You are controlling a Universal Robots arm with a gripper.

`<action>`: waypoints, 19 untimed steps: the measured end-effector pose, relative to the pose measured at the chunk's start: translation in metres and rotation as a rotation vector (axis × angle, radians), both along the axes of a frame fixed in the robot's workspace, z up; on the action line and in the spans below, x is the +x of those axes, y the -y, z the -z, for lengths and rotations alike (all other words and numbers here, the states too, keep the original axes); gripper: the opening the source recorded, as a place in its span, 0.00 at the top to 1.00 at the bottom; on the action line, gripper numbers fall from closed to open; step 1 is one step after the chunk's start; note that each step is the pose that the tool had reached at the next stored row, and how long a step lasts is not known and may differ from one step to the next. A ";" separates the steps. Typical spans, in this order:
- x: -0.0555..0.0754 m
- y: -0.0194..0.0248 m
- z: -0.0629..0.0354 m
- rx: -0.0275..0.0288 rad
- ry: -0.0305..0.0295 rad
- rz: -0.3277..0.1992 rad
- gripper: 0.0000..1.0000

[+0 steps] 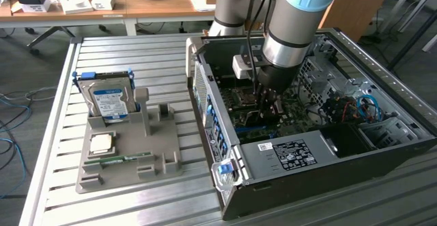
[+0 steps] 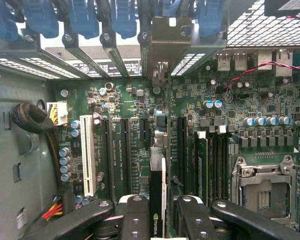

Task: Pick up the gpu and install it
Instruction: 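Insert the gpu into the slot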

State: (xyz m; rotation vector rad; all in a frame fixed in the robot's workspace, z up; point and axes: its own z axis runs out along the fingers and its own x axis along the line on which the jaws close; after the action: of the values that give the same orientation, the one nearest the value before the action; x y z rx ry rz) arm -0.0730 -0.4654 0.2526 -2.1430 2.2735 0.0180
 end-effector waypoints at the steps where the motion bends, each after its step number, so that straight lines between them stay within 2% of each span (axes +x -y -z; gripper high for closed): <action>1: 0.000 0.0000 0.0003 0.0002 0.0001 0.000 0.74; 19: 0.000 -0.0007 0.0013 0.0000 -0.0001 0.000 0.74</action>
State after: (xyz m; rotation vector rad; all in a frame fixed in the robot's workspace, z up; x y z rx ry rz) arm -0.0730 -0.4647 0.2513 -2.1431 2.2735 0.0181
